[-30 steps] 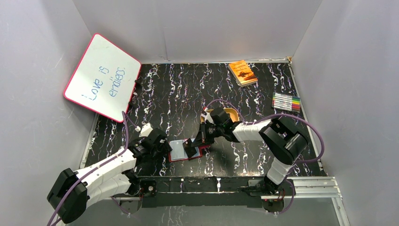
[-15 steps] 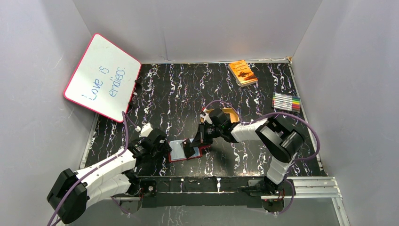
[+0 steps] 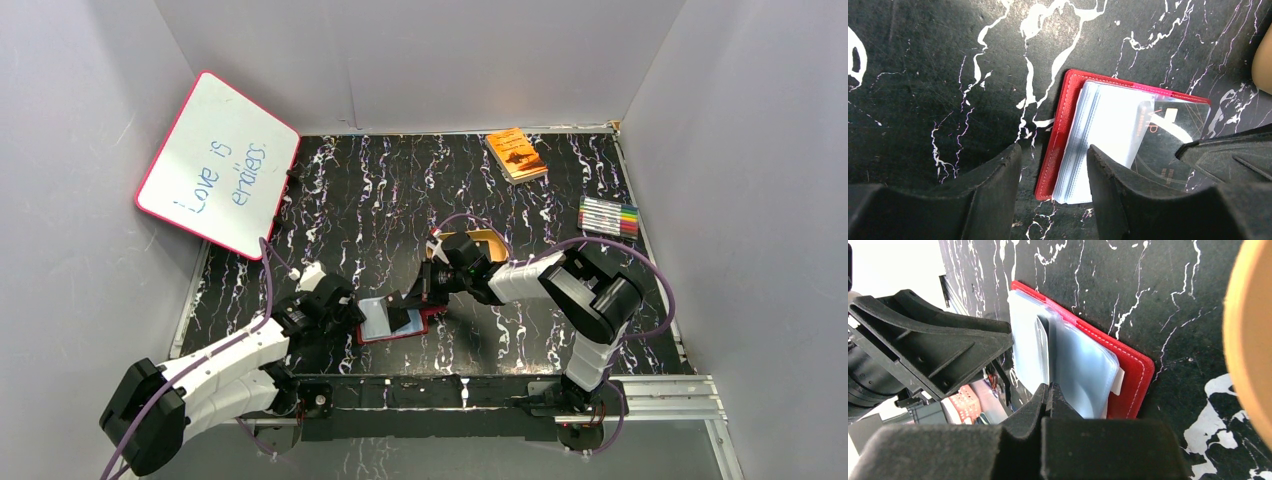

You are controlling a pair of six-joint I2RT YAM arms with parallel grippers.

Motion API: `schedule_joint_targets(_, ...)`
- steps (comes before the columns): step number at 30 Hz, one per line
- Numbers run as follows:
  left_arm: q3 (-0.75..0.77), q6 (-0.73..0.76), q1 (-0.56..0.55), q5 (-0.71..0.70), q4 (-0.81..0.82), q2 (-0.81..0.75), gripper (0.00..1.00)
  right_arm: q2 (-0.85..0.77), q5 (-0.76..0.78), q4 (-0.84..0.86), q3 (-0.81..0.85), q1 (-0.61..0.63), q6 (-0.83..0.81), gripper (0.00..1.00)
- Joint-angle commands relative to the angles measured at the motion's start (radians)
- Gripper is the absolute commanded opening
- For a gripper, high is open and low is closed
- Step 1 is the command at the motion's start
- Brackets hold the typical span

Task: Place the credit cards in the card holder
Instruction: Insert the credit card into the card holder.

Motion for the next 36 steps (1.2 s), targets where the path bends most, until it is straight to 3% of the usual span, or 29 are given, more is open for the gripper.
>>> schedule_joint_targets(1,-0.050,-0.003,0.002,0.046,-0.068,0.008,0.49,0.011,0.058,0.040,-0.014,0.008,0.028,0.00)
schedule_joint_targets(19,-0.061,-0.004,0.003,0.057,-0.056,0.002,0.45,0.024,0.146,0.063,-0.038,0.062,0.089,0.00)
schedule_joint_targets(32,0.033,0.008,0.001,-0.059,-0.229,-0.104,0.46,0.040,0.130,0.067,-0.032,0.067,0.083,0.00)
schedule_joint_targets(36,0.019,-0.004,0.002,-0.062,-0.230,-0.094,0.37,0.039,0.133,0.073,-0.035,0.069,0.088,0.00)
